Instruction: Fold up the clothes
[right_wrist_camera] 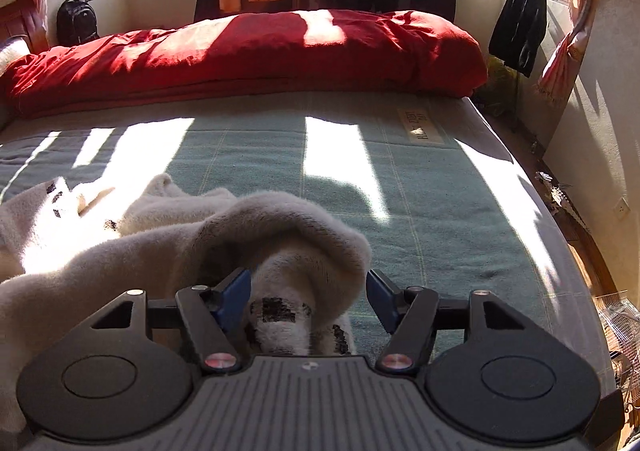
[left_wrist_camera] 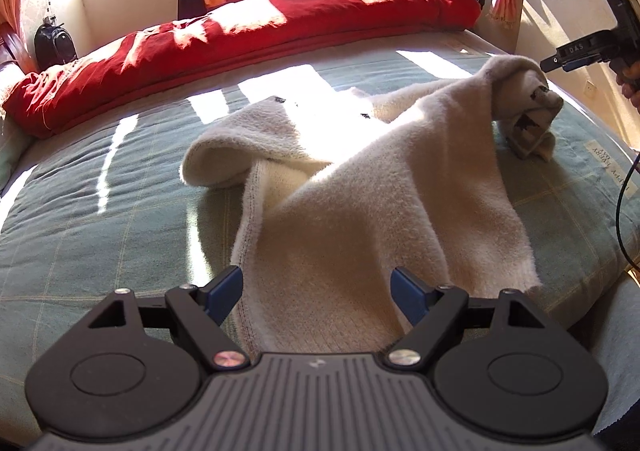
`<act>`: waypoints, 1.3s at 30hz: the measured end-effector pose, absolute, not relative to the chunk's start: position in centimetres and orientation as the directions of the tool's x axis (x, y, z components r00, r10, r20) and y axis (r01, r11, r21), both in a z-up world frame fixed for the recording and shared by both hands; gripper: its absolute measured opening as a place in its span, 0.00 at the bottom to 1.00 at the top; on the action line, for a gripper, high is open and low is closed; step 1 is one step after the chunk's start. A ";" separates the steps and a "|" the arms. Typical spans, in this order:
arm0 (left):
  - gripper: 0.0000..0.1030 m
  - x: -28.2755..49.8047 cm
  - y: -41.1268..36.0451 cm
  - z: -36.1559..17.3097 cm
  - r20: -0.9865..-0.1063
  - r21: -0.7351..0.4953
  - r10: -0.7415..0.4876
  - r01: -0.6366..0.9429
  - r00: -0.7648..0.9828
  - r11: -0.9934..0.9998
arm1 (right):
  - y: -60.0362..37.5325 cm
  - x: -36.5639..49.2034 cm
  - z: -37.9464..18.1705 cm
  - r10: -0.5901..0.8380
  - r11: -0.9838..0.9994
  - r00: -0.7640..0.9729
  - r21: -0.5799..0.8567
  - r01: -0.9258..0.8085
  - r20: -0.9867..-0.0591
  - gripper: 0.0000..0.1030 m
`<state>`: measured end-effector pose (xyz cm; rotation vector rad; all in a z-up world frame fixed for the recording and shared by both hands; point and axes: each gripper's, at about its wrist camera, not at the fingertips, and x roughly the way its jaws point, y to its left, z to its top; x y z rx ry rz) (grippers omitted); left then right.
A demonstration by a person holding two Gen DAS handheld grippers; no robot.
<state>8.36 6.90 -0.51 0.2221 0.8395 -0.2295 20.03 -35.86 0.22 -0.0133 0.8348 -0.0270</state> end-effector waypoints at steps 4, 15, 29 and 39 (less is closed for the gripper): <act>0.79 8.5 6.1 -0.6 -0.766 0.107 -0.107 0.290 0.634 0.951 | -36.1 19.8 -4.7 -0.088 0.992 0.644 -0.126 -0.013 -0.760 0.74; 0.79 9.5 1.8 -0.5 -0.786 0.144 -0.087 0.318 0.613 0.937 | -38.4 22.3 -11.3 -0.047 0.996 0.619 -0.085 -0.031 -0.784 0.10; 0.79 9.6 -0.1 -0.8 -0.787 0.146 -0.115 0.363 0.607 0.920 | -50.4 16.8 -2.4 -0.477 0.875 0.597 -0.282 0.394 -0.645 0.13; 0.79 9.7 0.0 -0.8 -0.787 0.143 -0.112 0.356 0.607 0.924 | -50.1 18.9 -2.8 -0.351 0.912 0.580 -0.129 0.389 -0.735 0.28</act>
